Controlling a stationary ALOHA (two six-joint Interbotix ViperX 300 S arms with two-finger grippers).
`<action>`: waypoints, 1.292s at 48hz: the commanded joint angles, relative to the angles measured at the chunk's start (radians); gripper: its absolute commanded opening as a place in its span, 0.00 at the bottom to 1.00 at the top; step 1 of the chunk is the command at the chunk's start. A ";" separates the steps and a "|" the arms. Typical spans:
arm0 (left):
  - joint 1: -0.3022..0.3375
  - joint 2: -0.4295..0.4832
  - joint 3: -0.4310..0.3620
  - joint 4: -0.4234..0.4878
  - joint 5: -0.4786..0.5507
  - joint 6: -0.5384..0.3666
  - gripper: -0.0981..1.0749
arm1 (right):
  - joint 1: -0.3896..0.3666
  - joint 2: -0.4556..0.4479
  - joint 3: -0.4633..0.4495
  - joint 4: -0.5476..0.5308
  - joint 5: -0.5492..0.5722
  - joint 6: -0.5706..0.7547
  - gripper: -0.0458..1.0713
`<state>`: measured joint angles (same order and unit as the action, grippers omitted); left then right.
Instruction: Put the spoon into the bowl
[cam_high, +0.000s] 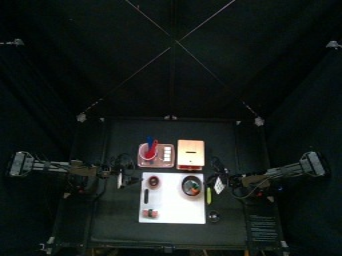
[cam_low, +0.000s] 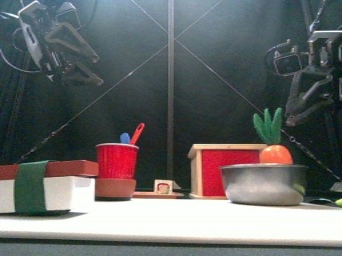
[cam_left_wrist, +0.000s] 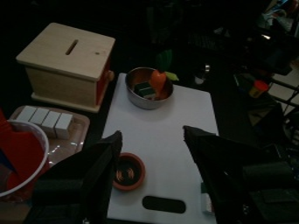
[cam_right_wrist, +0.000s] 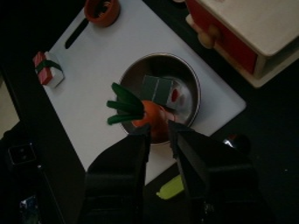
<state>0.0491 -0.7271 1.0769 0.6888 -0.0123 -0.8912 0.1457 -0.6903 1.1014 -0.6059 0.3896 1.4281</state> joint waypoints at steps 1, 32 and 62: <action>0.009 0.002 -0.009 0.005 -0.009 0.002 0.87 | -0.003 0.006 -0.020 0.011 -0.008 0.002 0.63; 0.049 0.000 -0.014 0.014 -0.009 0.002 0.87 | 0.023 0.258 -0.118 0.649 0.150 0.006 0.64; 0.075 0.000 0.014 0.028 -0.009 0.035 0.87 | 0.008 0.394 -0.133 0.686 0.221 0.011 0.95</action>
<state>0.1197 -0.7271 1.0999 0.7148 -0.0138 -0.8575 0.1549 -0.3160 0.9879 0.0767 0.6121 1.4373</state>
